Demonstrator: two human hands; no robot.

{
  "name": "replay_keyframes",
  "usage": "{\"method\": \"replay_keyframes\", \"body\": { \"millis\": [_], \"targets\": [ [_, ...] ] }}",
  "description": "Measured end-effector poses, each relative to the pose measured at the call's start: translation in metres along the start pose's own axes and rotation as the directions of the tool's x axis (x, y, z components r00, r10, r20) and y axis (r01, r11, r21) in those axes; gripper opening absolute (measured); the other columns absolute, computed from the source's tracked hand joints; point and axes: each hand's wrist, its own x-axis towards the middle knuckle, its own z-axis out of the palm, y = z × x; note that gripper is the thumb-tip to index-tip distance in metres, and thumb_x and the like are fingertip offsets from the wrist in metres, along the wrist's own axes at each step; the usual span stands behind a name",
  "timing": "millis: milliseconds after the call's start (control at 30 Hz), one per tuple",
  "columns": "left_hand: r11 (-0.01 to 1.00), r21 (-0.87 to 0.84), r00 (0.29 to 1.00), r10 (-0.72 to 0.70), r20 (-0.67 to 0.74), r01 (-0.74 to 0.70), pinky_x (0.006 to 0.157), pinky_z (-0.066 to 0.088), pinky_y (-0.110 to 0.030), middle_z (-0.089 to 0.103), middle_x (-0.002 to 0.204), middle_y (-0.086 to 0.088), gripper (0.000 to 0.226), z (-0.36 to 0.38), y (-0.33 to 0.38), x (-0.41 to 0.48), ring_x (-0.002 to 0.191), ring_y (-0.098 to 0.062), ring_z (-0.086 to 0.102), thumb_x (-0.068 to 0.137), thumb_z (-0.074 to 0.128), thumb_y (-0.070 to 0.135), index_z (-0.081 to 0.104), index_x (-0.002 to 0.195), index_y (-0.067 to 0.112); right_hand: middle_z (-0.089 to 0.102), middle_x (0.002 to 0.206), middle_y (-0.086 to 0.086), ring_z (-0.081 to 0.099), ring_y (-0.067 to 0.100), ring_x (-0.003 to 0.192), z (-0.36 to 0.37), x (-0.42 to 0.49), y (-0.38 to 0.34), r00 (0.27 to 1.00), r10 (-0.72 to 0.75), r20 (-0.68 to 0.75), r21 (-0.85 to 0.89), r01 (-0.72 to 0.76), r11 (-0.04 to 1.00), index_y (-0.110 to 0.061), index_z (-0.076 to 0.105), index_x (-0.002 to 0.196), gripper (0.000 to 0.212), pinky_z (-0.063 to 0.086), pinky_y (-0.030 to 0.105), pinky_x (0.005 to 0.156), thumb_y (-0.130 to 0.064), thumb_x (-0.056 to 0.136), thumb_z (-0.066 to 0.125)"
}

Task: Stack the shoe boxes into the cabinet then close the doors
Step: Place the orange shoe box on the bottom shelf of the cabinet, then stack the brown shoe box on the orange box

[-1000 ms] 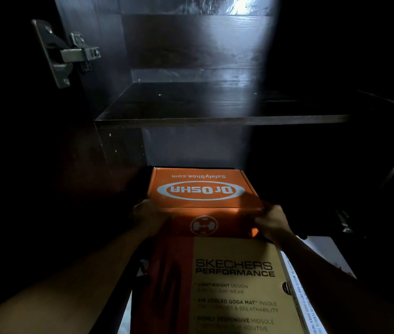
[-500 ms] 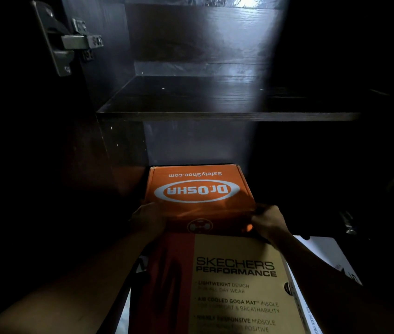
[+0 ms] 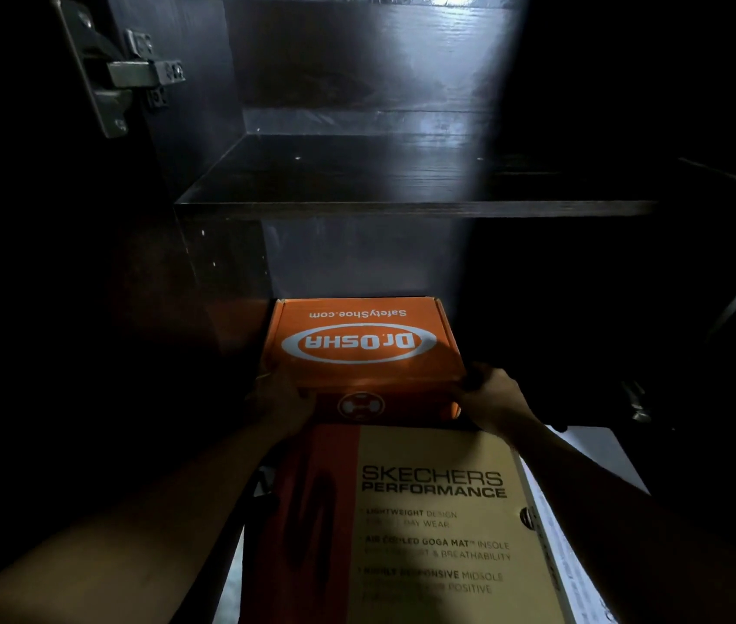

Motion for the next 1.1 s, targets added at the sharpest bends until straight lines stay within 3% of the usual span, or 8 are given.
{"method": "replay_keyframes", "body": {
  "millis": [167,433,567,633,700,833,967,1100],
  "targets": [
    [0.995,-0.082,0.998,0.054,0.009,-0.053,0.114,0.034,-0.052,0.039,0.152,-0.015,0.078,-0.011,0.011,-0.031,0.141,-0.035,0.034,0.080,0.074,0.033,0.039,0.148,0.016,0.070,0.110,0.001,0.066,0.023,0.104,-0.033,-0.031,-0.005,0.996,-0.066,-0.066,-0.142,0.056,0.988,-0.023,0.060,0.127,0.053,0.056,0.036,0.084,-0.049,0.083,0.070],
    [0.954,-0.265,0.975,0.179,0.130,-0.139,0.106,0.044,-0.045,0.050,0.144,0.003,0.100,-0.024,0.002,-0.143,0.133,-0.021,0.048,0.060,0.067,0.079,0.042,0.144,0.031,0.062,0.108,-0.009,0.056,0.005,0.086,-0.072,-0.127,0.015,0.985,-0.096,0.145,-0.157,0.119,0.980,-0.018,0.054,0.134,0.063,0.041,0.010,0.067,-0.043,0.081,0.078],
    [0.937,-0.333,0.966,0.175,0.188,-0.106,0.110,0.041,-0.042,0.035,0.155,0.008,0.129,-0.024,-0.018,-0.192,0.140,-0.015,0.040,0.048,0.082,0.075,0.017,0.154,0.041,0.059,0.106,-0.023,0.058,0.005,0.102,-0.061,-0.183,0.027,0.950,-0.120,0.288,-0.138,0.165,0.977,-0.041,0.045,0.130,0.084,0.050,0.021,0.084,-0.054,0.059,0.087],
    [0.887,-0.444,0.965,0.214,0.153,-0.126,0.109,0.043,-0.037,0.044,0.147,0.016,0.124,-0.027,-0.024,-0.213,0.134,-0.005,0.044,0.044,0.094,0.055,0.026,0.148,0.049,0.048,0.115,-0.020,0.046,0.000,0.111,-0.050,-0.203,0.033,0.941,-0.125,0.313,-0.125,0.172,0.977,-0.044,0.037,0.131,0.098,0.042,0.019,0.098,-0.050,0.050,0.091],
    [0.851,-0.514,0.974,0.194,0.119,-0.107,0.104,0.046,-0.031,0.054,0.133,0.028,0.119,-0.023,-0.025,-0.229,0.124,0.004,0.052,0.038,0.100,0.042,0.032,0.134,0.061,0.032,0.132,-0.014,0.027,0.006,0.133,-0.044,-0.218,0.042,0.944,-0.110,0.312,-0.185,0.174,0.967,-0.049,0.018,0.140,0.124,0.015,0.043,0.123,-0.065,0.039,0.087],
    [0.836,-0.534,0.974,0.206,0.093,-0.126,0.099,0.050,-0.026,0.056,0.129,0.033,0.131,-0.012,-0.041,-0.246,0.122,0.006,0.055,0.034,0.103,0.035,0.026,0.138,0.061,-0.014,0.161,-0.018,-0.031,0.005,0.143,-0.039,-0.225,0.053,0.941,-0.029,0.338,-0.303,0.138,0.943,-0.042,-0.016,0.151,0.158,-0.007,0.052,0.123,-0.075,0.032,0.082],
    [0.840,-0.533,0.984,0.162,0.074,-0.098,0.097,0.050,-0.030,0.060,0.123,0.032,0.123,0.000,-0.048,-0.241,0.117,0.005,0.058,0.031,0.100,0.046,0.032,0.132,0.065,-0.032,0.157,-0.016,-0.039,0.014,0.142,-0.035,-0.213,0.074,0.957,-0.015,0.290,-0.424,0.142,0.895,-0.038,-0.026,0.150,0.164,-0.015,0.057,0.119,-0.086,0.030,0.074],
    [0.845,-0.534,0.991,0.086,0.105,-0.017,0.100,0.052,-0.044,0.063,0.126,0.017,0.131,0.005,-0.057,-0.235,0.118,-0.007,0.061,0.027,0.099,0.053,0.035,0.141,0.050,-0.020,0.163,-0.014,-0.029,0.012,0.147,-0.034,-0.209,0.074,0.963,-0.082,0.256,-0.383,0.178,0.907,-0.038,-0.020,0.152,0.154,-0.025,0.053,0.114,-0.088,0.038,0.070]
  ]
}}
